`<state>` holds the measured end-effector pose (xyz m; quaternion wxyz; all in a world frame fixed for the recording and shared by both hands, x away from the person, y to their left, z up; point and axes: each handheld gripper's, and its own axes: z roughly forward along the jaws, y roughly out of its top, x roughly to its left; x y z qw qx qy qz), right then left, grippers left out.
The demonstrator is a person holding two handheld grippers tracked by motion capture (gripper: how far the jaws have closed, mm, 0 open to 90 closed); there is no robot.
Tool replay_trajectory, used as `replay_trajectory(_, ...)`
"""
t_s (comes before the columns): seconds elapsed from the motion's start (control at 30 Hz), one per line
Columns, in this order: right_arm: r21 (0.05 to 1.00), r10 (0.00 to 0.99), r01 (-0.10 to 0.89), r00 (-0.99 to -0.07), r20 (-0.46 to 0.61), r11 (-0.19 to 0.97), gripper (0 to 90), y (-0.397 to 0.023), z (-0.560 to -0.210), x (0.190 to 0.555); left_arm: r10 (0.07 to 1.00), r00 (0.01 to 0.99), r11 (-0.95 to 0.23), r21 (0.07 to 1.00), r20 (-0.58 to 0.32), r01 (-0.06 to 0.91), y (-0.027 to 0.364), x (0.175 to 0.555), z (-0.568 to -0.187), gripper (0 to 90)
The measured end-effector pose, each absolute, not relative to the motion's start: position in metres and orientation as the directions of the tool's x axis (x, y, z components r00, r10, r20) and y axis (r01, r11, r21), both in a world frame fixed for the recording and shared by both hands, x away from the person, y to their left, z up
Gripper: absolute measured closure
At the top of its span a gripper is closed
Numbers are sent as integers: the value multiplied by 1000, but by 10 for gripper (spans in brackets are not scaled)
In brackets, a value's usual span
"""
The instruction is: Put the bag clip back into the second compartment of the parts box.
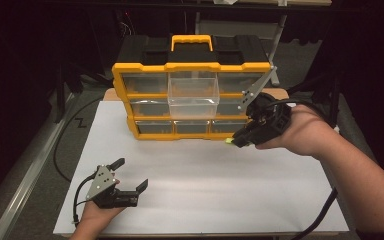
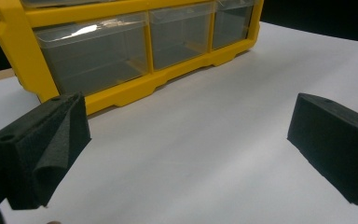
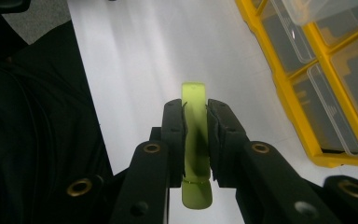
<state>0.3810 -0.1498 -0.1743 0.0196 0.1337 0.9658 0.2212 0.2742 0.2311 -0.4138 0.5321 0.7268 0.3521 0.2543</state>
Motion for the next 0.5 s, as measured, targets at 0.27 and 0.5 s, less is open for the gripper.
replay_trajectory(0.27, 433, 273, 252, -962, 15, 865, 791, -146, -151, 388, 780, 626, -181, 955, -8, 237, 232, 274, -413, 4)
replay_trajectory(0.5, 442, 271, 241, -963, -3, 864, 791, -144, -121, 391, 777, 629, -182, 954, -9, 239, 233, 274, -413, 4)
